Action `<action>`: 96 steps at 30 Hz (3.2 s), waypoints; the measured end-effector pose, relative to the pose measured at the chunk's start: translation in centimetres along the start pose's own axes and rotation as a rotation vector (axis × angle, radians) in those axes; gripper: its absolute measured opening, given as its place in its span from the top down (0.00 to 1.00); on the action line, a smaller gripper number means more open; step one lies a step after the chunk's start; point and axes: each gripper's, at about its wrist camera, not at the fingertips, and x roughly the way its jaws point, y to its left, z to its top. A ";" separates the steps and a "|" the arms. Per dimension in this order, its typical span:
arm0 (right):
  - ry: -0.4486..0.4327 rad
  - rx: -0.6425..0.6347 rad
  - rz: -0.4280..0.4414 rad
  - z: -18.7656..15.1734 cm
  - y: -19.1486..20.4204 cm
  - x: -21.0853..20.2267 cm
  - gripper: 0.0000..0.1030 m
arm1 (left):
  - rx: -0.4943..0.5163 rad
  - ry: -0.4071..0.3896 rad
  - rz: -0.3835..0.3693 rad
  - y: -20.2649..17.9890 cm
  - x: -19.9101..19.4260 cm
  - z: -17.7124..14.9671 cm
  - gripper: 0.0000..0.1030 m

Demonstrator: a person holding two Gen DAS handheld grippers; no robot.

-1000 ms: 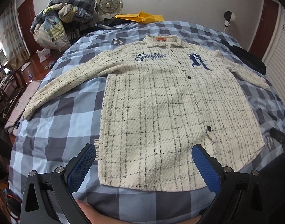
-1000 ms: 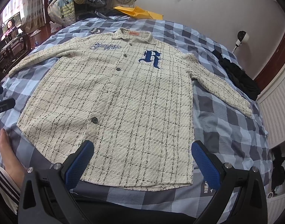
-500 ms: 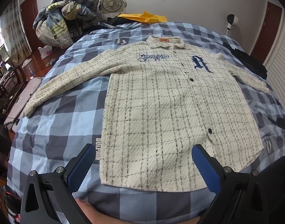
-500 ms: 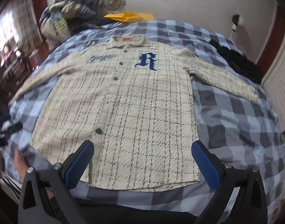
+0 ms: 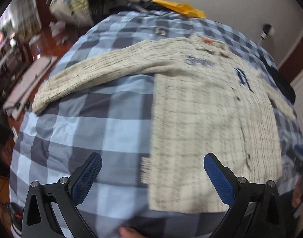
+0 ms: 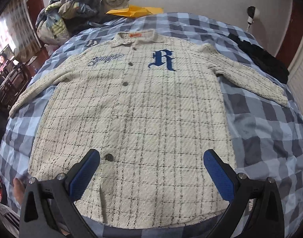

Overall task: Fold small clothes
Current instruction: 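Grasp the cream shirt's sleeve cuff with the left gripper and lift it, then fold the held sleeve across the shirt body and open the left gripper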

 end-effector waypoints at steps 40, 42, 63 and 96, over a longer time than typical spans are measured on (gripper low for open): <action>0.106 -0.115 -0.020 0.0 3.0 4.5 0.01 | -0.631 0.071 0.154 29.6 12.2 9.5 0.82; 0.100 -0.107 -0.013 0.1 2.9 4.3 0.01 | -0.605 0.043 0.192 28.6 10.6 10.6 0.83; 0.027 0.115 0.134 0.9 -0.9 2.4 0.01 | 0.039 -0.375 0.376 -9.1 -3.3 27.8 0.83; 0.078 0.298 0.109 0.3 -5.4 4.4 0.01 | 0.319 -0.047 -0.290 -45.5 8.3 21.0 0.76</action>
